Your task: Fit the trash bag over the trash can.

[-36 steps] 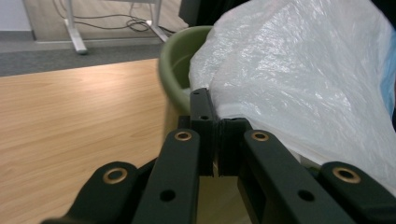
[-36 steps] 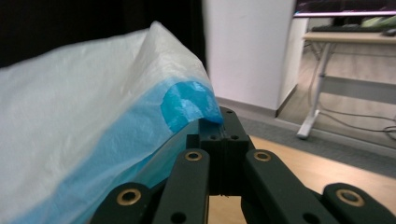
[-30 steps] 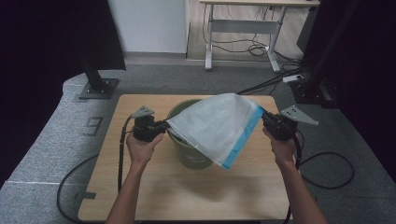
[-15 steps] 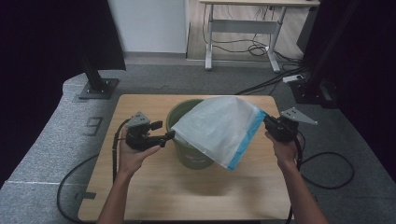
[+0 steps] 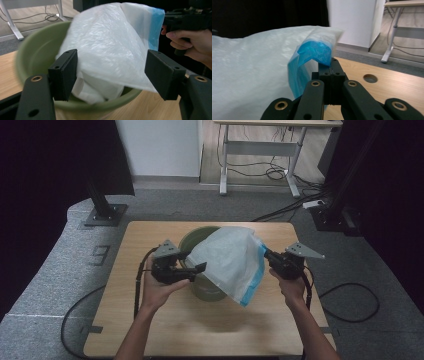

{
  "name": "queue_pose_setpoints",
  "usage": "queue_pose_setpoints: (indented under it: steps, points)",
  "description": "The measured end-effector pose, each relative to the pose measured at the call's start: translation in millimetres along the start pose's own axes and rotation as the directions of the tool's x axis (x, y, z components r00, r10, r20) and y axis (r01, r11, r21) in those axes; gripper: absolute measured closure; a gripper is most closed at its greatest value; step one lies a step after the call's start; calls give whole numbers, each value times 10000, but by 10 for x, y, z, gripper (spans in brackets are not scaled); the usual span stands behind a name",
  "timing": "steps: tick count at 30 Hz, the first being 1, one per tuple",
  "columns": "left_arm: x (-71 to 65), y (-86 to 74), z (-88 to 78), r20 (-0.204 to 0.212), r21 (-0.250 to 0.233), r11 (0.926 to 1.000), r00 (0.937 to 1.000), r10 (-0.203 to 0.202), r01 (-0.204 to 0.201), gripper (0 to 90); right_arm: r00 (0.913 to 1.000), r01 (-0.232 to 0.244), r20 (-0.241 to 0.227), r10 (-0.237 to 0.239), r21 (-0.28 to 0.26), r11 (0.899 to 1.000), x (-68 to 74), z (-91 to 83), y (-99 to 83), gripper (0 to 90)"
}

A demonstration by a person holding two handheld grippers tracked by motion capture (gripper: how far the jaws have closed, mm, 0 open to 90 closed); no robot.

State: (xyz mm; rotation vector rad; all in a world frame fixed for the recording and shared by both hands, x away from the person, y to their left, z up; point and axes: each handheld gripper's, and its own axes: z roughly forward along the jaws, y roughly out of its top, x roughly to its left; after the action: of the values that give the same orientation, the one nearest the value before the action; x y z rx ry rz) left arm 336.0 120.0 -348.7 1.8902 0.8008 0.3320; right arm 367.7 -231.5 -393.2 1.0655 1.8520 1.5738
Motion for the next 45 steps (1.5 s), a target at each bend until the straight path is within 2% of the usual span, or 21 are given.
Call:
queue_pose_setpoints:
  steps: [3, 8, 13, 16, 19, 26, 30, 34, 39, 45]
  points:
    - [-116, 42, 129, -25, 244, 9995, 9998, 214, -214, 272, 9996, -81, -264, 83, 49, 10000, 54, 14, -32, 887]
    - [-220, 62, 218, -75, 453, 9982, 9992, 402, -398, 279, 9962, -204, -849, 211, 92, 9997, 157, 6, -75, 887]
    - [-288, 60, 266, 249, 439, 9982, 9989, 404, -414, 288, 9868, -483, -1543, 481, 27, 9988, 249, 6, -80, 887]
    - [-312, 63, 313, 254, 483, 9977, 9986, 456, -468, 295, 9826, -472, -1803, 443, -120, 9988, 301, 2, -72, 887]
    - [-338, 62, 397, 174, 624, 9971, 9989, 436, -446, 301, 9761, -703, -2071, 655, -162, 9974, 323, 4, -69, 887]
    - [-387, 52, 604, 122, 1169, 9926, 9995, 307, -320, 323, 9725, -791, -2211, 733, -173, 9967, 341, -3, -72, 887]
    - [-386, 29, 668, 62, 1209, 9926, 9999, 105, -111, 363, 9719, -809, -2236, 736, -236, 9964, 343, -29, -74, 887]
    - [-359, 6, 667, 98, 974, 9951, 9998, -176, 166, 446, 9717, -877, -2224, 792, -286, 9957, 323, -61, -93, 887]
    - [-349, -10, 663, 238, 884, 9959, 9994, -234, 213, 535, 9722, -930, -2189, 835, -334, 9951, 286, -90, -109, 887]
    - [-333, -10, 671, 558, 881, 9955, 9977, -394, 343, 689, 9733, -955, -2130, 850, -396, 9946, 261, -112, -105, 886]
